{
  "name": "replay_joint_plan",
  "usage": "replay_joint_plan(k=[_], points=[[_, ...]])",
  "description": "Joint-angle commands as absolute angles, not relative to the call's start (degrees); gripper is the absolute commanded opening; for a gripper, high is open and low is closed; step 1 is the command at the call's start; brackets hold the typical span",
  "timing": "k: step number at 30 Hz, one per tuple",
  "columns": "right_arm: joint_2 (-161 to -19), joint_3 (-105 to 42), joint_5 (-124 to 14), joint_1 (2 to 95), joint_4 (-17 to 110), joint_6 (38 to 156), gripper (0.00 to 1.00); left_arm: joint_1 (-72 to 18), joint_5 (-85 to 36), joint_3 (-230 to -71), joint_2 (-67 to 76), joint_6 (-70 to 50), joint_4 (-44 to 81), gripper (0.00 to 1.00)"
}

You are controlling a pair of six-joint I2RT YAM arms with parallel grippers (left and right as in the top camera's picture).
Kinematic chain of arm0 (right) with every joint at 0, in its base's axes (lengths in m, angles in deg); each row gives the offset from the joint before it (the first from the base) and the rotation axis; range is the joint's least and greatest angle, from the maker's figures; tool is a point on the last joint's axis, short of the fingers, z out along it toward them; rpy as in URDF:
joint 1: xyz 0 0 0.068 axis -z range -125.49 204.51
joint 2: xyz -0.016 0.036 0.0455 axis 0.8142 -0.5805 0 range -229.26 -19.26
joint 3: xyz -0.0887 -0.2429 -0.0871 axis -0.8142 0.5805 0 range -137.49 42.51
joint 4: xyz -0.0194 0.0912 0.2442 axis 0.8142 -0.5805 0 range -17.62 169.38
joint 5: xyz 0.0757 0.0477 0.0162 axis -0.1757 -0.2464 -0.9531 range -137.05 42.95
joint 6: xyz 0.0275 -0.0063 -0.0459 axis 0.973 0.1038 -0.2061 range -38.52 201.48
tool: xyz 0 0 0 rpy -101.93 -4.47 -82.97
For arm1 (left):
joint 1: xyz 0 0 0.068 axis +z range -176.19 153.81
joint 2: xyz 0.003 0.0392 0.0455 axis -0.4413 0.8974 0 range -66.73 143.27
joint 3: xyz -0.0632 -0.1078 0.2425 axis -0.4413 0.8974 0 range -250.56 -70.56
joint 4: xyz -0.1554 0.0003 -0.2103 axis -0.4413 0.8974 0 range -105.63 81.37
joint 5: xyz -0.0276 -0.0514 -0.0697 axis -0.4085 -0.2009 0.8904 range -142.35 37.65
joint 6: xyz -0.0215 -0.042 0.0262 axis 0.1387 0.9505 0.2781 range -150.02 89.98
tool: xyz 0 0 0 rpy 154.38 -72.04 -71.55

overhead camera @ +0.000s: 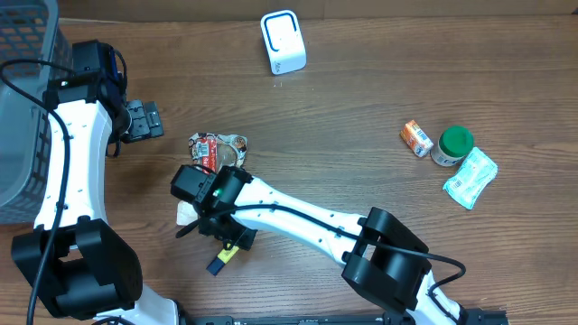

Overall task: Scan the item barcode
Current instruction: 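Reach the right gripper to the yellow marker near the snack bag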

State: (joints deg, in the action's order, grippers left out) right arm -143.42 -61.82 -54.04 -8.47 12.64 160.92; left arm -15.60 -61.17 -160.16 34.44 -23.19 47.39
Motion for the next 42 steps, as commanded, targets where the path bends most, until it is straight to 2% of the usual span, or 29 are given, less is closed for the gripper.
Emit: replay_joint_plan(k=[1,5,8,15,18,22,27,32,42], points=[[-143.6,-59.3,-52.2,-10.2,14.5,166.0,0.57,-15.8,-61.1,-160.3,34.4,-24.2,47.3,1.0],[-143.6,-55.3,-52.2,-11.8,19.7,166.2,0.56,-15.8,-61.1,-160.3,34.4,-24.2,47.3,1.0],[-143.6,-52.9,-52.2,-12.4,21.3,168.6,0.51,-15.8,-61.1,-160.3,34.4,-24.2,47.3,1.0],[-143.6,-51.4,-52.2,-12.4,22.4,170.5,0.5,-15.8,-61.1,-160.3,34.4,-24.2,47.3,1.0],[-143.6,-51.4,-52.1,-12.4,22.4,170.5,0.43,-15.8,-61.1,-160.3,34.4,-24.2,47.3,1.0],[-143.6,-51.4,-51.4,-12.4,22.5,170.5,0.4,-15.8,-61.1,-160.3,34.4,-24.2,47.3,1.0],[-143.6,-51.2,-48.3,-12.4,22.7,171.5,0.44,-15.8,-61.1,-160.3,34.4,-24.3,47.3,1.0],[-143.6,-50.4,-48.4,-12.4,23.9,171.5,0.44,-15.8,-61.1,-160.3,34.4,-24.2,47.3,1.0],[-143.6,-48.5,-49.7,-11.4,25.1,172.0,0.31,-15.8,-61.1,-160.3,34.4,-24.2,47.3,1.0]])
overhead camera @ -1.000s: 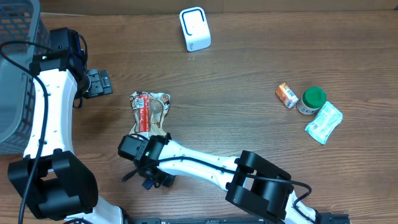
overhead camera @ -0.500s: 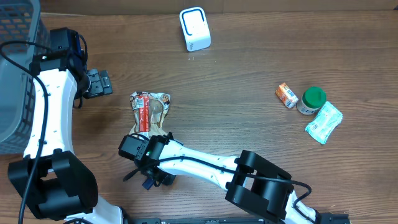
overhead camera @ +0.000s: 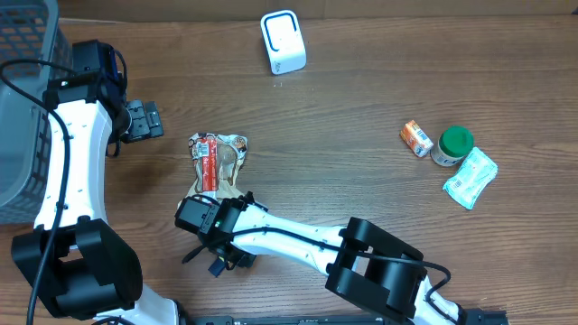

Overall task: Scan the item barcode
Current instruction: 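Reach the right gripper to the yellow marker near the snack bag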

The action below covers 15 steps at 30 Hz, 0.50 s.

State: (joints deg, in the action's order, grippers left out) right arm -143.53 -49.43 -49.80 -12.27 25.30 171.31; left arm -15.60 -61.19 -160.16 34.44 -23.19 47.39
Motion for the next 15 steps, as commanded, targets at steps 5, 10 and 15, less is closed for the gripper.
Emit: replay_joint_plan(k=[5,10,15], points=[[-143.6,-48.6,-50.1,-9.7,20.8,171.7,0.2,-15.8,-61.1,-160.3,34.4,-24.2,47.3,1.0],[-143.6,-48.6,-50.0,-5.1,12.7,167.6,0.19,-15.8,-61.1,-160.3,34.4,-24.2,47.3,1.0],[-143.6,-48.6,-47.2,1.6,9.6,152.8,0.19,-15.8,-61.1,-160.3,34.4,-24.2,47.3,1.0]])
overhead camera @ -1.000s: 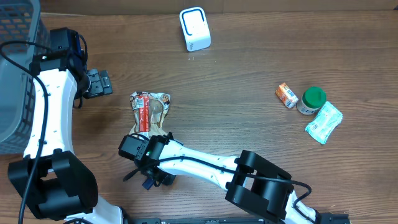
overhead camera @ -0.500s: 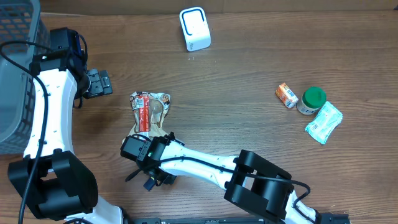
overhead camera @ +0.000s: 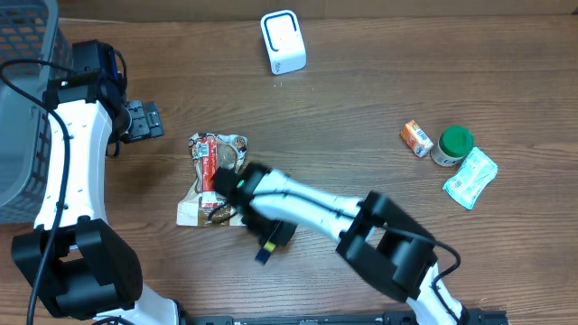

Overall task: Scan the item barcode
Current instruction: 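Reach the right gripper to the yellow marker near the snack bag, then lower and close the right gripper on the yellow marker end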

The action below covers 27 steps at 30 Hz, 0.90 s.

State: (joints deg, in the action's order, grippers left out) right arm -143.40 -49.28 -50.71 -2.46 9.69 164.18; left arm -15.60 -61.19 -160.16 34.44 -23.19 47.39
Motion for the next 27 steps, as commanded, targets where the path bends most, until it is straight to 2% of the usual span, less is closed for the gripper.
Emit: replay_joint_plan(k=[1,7,14,15,17,20,23,27], points=[[-143.6,-48.6,-46.5,2.8,9.6,149.7,0.2,-15.8,-61.1,-160.3,34.4,-24.2,47.4,1.0],[-143.6,-48.6,-37.4,11.9,11.5,135.4,0.22,-15.8,-61.1,-160.3,34.4,-24.2,47.3,1.0],[-143.6,-48.6,-37.9,17.9,16.9,127.6,0.23,-15.8,-61.1,-160.3,34.4,-24.3,47.3,1.0],[-143.6,-48.6,-37.9,18.6,17.6,125.8,0.27,-15.8,-61.1,-160.3,34.4,-24.2,47.3,1.0],[-143.6,-48.8,-38.0,19.6,18.4,122.1,0.43,-15.8,-61.1,-160.3,34.4,-24.2,47.3,1.0],[-143.5,-51.0,-39.6,21.1,18.0,116.6,0.55,-15.8,-61.1,-160.3,34.4,-24.2,47.3,1.0],[-143.4,-54.9,-41.4,22.5,14.7,114.0,0.59,-15.8,-61.1,-160.3,34.4,-24.2,47.3,1.0],[-143.4,-59.5,-46.2,24.1,8.9,114.1,0.58,-15.8,-61.1,-160.3,34.4,-24.2,47.3,1.0]])
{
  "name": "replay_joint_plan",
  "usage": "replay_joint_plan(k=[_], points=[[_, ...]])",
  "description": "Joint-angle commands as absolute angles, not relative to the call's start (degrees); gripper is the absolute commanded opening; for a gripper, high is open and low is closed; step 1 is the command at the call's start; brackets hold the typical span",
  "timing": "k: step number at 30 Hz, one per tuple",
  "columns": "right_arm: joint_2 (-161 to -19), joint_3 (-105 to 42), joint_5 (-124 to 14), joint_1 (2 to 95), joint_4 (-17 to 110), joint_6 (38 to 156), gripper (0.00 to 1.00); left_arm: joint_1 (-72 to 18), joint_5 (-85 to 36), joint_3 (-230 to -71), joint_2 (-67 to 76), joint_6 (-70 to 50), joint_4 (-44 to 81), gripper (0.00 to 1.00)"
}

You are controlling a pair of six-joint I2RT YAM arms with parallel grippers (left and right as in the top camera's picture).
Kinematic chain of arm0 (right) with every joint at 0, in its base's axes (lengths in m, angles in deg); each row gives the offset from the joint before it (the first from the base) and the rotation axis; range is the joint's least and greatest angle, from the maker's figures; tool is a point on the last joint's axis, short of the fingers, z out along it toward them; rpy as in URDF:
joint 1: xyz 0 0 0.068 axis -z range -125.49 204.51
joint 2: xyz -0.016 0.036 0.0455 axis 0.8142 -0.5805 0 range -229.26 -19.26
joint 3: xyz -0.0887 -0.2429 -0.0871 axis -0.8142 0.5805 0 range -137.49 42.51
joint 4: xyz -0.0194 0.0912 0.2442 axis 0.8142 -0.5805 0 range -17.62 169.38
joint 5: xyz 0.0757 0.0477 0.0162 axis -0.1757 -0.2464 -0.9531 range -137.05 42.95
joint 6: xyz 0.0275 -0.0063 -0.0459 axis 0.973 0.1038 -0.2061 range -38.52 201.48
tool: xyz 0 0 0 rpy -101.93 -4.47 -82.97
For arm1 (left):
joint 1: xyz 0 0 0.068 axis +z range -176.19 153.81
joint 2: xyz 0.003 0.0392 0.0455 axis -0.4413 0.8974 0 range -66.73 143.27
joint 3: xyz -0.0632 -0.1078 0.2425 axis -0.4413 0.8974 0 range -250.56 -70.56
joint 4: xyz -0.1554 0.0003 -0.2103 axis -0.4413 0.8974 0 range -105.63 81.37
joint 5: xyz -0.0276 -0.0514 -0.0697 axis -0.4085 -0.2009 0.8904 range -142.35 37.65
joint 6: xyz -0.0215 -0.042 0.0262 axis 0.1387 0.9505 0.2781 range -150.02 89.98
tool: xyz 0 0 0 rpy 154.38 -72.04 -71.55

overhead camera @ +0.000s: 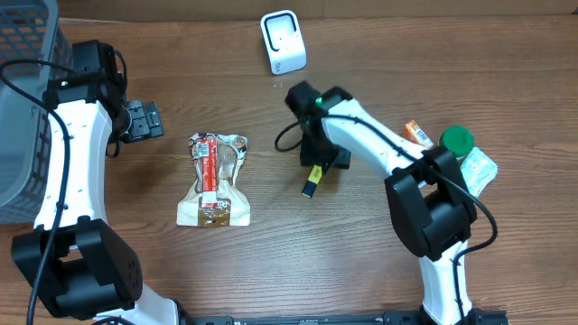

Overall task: Scan the item barcode
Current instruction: 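Lower and close the right gripper on the yellow marker end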

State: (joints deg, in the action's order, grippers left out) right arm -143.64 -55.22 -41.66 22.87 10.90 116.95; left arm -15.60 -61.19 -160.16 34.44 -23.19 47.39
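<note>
A snack bag (215, 179) with a red label lies flat on the wooden table, left of centre. The white barcode scanner (283, 41) stands at the far edge, in the middle. My right gripper (323, 171) hovers over bare table between bag and scanner, well right of the bag; its fingers look spread and hold nothing. My left gripper (143, 120) rests near the table's left side, up and left of the bag; its jaws are too dark to read.
A grey mesh basket (23, 108) fills the far left. An orange packet (416, 137), a green-lidded jar (454, 144) and a pale green pouch (470, 178) cluster at the right.
My right gripper has moved from beside the bag's lower right up and to the right, now below the scanner. The bag lies uncovered where it was. The left arm is unchanged.
My right gripper first sat over the lower part of the bag, hiding it. Then it was below the bag near the front edge, then at the bag's right side with the bag lying flat. Now it is far right of the bag, empty.
</note>
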Motion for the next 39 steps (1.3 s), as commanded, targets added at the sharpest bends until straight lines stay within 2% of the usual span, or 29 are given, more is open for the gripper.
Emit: replay_joint_plan(k=[1,4,7,17,21,25,31,36,39], points=[[-143.4,-59.9,-48.3,24.4,8.0,114.0,0.57,-15.8,-61.1,-160.3,34.4,-24.2,47.3,1.0],[-143.4,-59.7,-55.6,25.0,5.4,114.3,0.56,-15.8,-61.1,-160.3,34.4,-24.2,47.3,1.0],[-143.4,-57.5,-59.4,24.4,4.7,115.1,0.46,-15.8,-61.1,-160.3,34.4,-24.2,47.3,1.0],[-143.4,-51.0,-59.0,19.3,7.5,120.6,0.43,-15.8,-61.1,-160.3,34.4,-24.2,47.3,1.0],[-143.4,-50.4,-58.7,18.6,10.1,120.9,0.35,-15.8,-61.1,-160.3,34.4,-24.2,47.3,1.0],[-143.3,-50.6,-58.7,18.6,10.2,120.5,0.17,-15.8,-61.1,-160.3,34.4,-24.2,47.3,1.0],[-140.7,-51.7,-58.6,21.3,7.6,119.4,0.18,-15.8,-61.1,-160.3,34.4,-24.2,47.3,1.0],[-136.8,-51.8,-57.6,24.1,10.2,119.3,0.23,-15.8,-61.1,-160.3,34.4,-24.2,47.3,1.0],[-136.6,-51.7,-57.6,25.1,11.7,121.2,0.2,-15.8,-61.1,-160.3,34.4,-24.2,47.3,1.0]])
